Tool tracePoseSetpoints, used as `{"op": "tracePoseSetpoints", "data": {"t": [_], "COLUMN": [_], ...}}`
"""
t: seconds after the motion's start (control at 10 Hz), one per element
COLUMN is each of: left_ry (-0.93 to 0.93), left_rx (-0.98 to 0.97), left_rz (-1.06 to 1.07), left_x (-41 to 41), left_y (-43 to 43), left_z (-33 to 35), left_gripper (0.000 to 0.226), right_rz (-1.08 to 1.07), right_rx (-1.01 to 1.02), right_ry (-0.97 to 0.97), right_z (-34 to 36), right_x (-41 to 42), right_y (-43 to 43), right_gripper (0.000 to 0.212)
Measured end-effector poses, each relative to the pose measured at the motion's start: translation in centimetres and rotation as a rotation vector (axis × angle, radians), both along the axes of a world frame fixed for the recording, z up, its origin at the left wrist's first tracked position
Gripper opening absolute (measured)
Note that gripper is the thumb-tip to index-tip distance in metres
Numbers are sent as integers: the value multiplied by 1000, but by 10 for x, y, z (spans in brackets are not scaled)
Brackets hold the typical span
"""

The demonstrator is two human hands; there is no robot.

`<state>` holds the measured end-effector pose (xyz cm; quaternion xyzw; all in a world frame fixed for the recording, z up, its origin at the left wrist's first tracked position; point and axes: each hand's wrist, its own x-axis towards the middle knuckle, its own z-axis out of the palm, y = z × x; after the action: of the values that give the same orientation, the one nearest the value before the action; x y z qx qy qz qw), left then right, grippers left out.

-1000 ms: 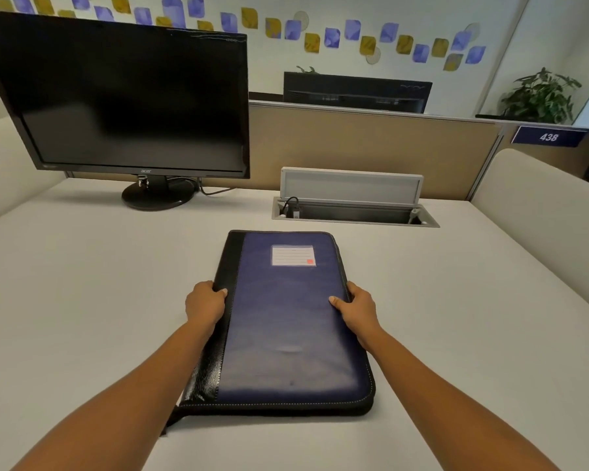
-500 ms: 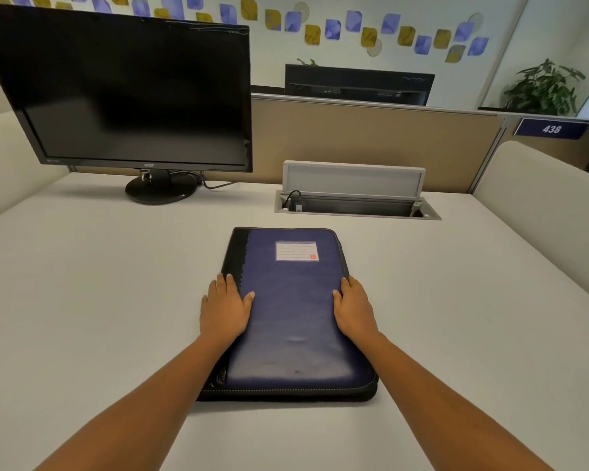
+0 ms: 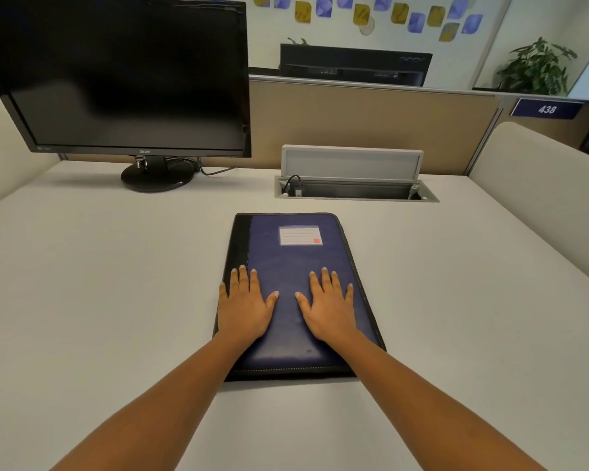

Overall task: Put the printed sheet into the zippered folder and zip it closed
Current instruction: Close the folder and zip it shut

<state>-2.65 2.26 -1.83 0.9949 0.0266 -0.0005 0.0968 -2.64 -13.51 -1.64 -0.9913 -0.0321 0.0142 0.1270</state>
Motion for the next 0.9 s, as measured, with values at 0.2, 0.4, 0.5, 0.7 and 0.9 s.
{"op": "tracePoseSetpoints", "data": {"t": [0.2, 0.4, 0.5, 0.7, 0.9], "left_ry": [-19, -25, -32, -35, -25], "left_rx": [-1, 13, 9, -11, -33], "left_rz": [-16, -27, -30, -41, -143], "left_x": [2, 14, 18, 19, 17], "left_y": [0, 0, 0, 1, -4], "left_z": [-1, -1, -2, -3, -3], "left_gripper": [71, 71, 71, 70, 61], "right_rz": [-12, -38, -44, -43, -13], "right_rx": [-21, -22, -22, -28, -17], "right_ry": [-10, -24, -28, -14, 13], "right_z": [-3, -4, -4, -3, 2], "right_x": [4, 13, 16, 18, 18], "right_y": [0, 2, 2, 3, 6], "right_gripper": [62, 62, 62, 62, 58]}}
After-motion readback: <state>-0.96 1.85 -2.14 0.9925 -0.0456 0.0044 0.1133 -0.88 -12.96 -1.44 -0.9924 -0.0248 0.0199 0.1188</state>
